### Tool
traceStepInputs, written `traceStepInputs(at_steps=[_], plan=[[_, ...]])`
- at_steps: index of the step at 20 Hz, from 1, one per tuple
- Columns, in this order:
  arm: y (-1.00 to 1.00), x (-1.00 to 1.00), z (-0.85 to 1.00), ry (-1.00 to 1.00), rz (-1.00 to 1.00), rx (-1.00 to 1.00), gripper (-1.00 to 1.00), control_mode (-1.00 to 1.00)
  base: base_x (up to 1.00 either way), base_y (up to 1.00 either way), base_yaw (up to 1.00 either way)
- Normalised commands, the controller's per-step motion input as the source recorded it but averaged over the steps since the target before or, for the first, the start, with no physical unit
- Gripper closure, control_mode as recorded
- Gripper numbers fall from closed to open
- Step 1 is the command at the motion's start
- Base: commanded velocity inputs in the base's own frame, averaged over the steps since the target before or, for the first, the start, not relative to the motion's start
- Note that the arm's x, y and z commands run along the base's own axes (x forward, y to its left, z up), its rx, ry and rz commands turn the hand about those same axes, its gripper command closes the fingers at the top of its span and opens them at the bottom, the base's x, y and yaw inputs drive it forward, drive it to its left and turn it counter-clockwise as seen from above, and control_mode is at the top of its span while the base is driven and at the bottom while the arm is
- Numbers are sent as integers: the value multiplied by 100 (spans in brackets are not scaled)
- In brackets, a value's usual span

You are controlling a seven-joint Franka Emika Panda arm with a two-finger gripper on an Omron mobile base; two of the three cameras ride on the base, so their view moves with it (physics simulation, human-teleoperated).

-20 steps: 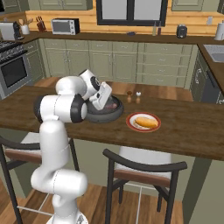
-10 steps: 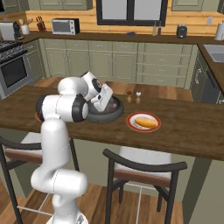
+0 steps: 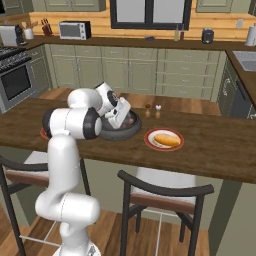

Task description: Place one bun and one sausage from the bowl on each plate.

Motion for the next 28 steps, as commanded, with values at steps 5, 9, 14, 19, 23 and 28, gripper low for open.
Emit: traceStepInputs(at_steps=[5, 9, 14, 19, 23, 28], plan=[[-3, 0, -16, 6, 0, 0, 100, -100, 0, 0, 0], [0, 0, 0, 0, 0, 0, 100, -100, 0, 0, 0], [-36, -34, 74, -20, 0, 7, 100, -100, 0, 0, 0], [-100, -51, 83, -18, 1, 17, 100, -100, 0, 0, 0], [-100, -26, 11, 3, 20, 17, 100, -100, 0, 0, 0], [-76, -7, -23, 19, 51, 0, 100, -100, 0, 0, 0]])
